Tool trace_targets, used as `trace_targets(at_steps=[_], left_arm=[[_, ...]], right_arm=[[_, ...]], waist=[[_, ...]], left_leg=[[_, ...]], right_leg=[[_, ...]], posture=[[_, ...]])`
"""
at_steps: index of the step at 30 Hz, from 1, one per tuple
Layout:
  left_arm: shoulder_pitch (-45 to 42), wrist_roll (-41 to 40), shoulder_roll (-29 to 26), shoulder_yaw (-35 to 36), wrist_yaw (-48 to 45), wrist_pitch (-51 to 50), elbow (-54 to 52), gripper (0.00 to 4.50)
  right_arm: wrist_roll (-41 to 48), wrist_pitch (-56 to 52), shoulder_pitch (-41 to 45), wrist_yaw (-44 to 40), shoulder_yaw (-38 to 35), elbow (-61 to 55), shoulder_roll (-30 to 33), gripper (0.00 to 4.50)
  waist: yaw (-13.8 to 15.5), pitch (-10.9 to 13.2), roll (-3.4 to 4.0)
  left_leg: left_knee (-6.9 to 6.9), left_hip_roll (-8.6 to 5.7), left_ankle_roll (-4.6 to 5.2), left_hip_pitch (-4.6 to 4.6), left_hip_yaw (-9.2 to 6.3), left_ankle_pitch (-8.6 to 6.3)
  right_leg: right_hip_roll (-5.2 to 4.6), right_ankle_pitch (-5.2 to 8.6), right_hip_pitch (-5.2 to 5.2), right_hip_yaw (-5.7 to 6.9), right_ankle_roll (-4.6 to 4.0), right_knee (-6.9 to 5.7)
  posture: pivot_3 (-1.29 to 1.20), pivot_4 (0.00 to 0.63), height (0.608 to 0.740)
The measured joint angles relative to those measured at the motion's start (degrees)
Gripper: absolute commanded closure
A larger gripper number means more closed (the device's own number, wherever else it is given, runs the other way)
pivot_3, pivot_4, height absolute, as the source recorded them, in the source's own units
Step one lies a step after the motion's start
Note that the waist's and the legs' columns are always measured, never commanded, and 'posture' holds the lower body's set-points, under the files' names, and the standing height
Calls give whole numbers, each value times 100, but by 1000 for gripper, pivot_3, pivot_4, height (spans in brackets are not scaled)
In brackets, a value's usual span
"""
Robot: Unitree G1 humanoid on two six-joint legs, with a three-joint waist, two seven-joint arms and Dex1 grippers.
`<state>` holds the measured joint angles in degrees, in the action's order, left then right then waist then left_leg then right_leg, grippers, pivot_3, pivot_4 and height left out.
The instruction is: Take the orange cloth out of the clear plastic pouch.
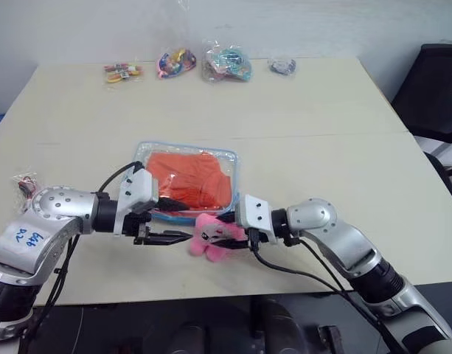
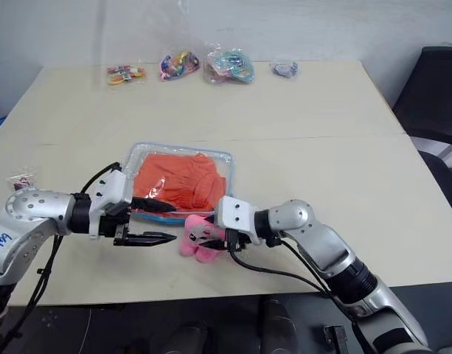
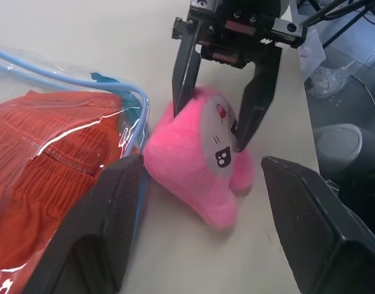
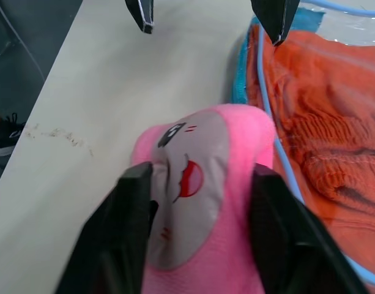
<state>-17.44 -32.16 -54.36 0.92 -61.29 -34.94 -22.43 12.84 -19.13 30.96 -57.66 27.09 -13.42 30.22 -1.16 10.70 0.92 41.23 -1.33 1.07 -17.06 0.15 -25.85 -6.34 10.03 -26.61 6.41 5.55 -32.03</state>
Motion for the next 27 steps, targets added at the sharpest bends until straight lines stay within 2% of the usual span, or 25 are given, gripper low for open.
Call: trace_targets(at_steps=[3, 11, 18, 27], left_arm=[[18, 123, 129, -136, 69, 48, 2, 1241], [-70, 288, 691, -455, 453, -183, 93, 1241], [-271, 674, 1070, -797, 763, -198, 396, 1241], [-389, 426, 1360, -884, 783, -726, 379, 1241]], right_arm=[[-72, 260, -63, -68, -53, -111, 20, 73], [161, 552, -126, -169, -849, -1149, 350, 73], [-77, 1024, -320, -301, -1128, -1168, 885, 73], [-225, 1508, -621, -582, -1392, -893, 1384, 73]], waist=[[3, 0, 0], [8, 0, 0], [53, 0, -1], [110, 0, -1]], left_leg=[[1, -1, -1, -2, -2, 0], [3, -2, -2, -2, -4, -1], [5, -3, -1, -2, 3, -1], [7, 0, 0, -2, 6, -1]], right_leg=[[-1, 0, 0, 2, 0, 0], [-3, 0, 1, 3, 0, -1], [-4, -1, 1, -1, 1, -1], [-4, -2, 1, -2, 2, -1]], posture=[[0, 150, 740], [0, 150, 740], [0, 150, 740], [0, 150, 740]])
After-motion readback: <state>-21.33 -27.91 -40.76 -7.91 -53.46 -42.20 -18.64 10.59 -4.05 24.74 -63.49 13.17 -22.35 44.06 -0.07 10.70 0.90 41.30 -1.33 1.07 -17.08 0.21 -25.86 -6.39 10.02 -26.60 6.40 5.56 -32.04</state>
